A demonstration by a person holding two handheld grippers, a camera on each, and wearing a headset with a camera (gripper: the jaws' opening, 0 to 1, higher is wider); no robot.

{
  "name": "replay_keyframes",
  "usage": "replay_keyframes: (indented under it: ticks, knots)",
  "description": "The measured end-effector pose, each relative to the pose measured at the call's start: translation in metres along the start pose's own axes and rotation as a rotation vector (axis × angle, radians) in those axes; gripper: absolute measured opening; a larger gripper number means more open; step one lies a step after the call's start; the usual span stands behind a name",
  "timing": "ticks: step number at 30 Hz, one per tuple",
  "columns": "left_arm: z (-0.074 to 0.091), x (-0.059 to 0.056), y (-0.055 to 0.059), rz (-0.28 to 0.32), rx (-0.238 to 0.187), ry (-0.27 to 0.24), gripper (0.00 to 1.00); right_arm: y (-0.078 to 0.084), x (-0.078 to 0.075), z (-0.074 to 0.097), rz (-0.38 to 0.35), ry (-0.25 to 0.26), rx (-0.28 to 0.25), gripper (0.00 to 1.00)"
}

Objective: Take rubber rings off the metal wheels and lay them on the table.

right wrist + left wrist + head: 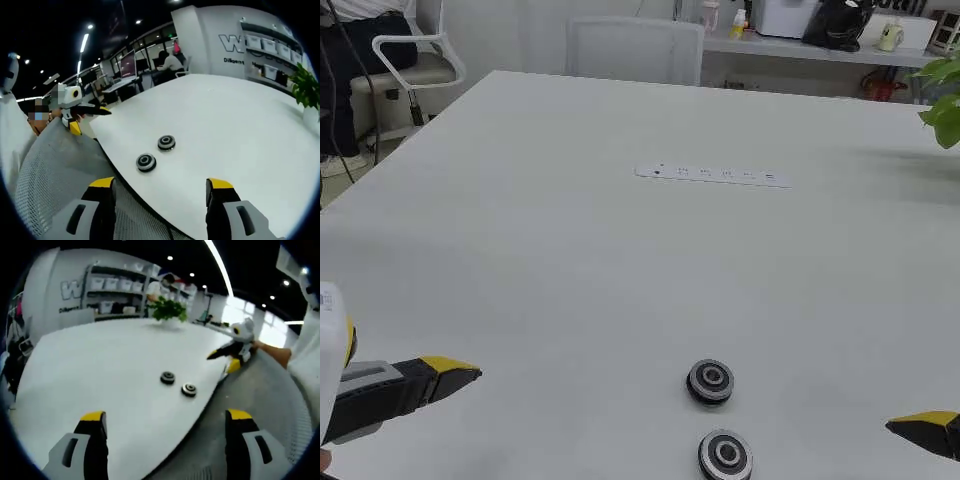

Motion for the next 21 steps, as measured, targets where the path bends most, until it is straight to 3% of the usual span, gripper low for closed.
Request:
replay_keyframes:
  ticks: [6, 14, 21]
  knots:
    - [0.0026, 0.0051, 0.0, 0.032, -0.011, -0.028, 1.0, 0.002, 0.0006, -0.0006, -0.005, -0.002, 0.014, 0.69]
    - [0.003, 0.0059, 0.0025, 0.029, 0.005, -0.037, 1.0, 0.0045, 0.0009, -0.0012, 0.01, -0.004, 0.038, 0.7]
    - [0.0022, 0.0037, 0.0045, 0.026, 0.019, -0.031, 0.99, 0.0033, -0.0007, 0.0002, 0.006, 0.008, 0.025, 0.69]
Point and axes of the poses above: the centre of the closed fingertips' face, and the gripper's own axes: z roughly backward along the fingers, x roughly to its left, y roughly out of its underside, the point moved 3 cm from there along z, roughly backward along the fingers, and after that the axes turned 9 degrees about z, right-handed, at the moved point
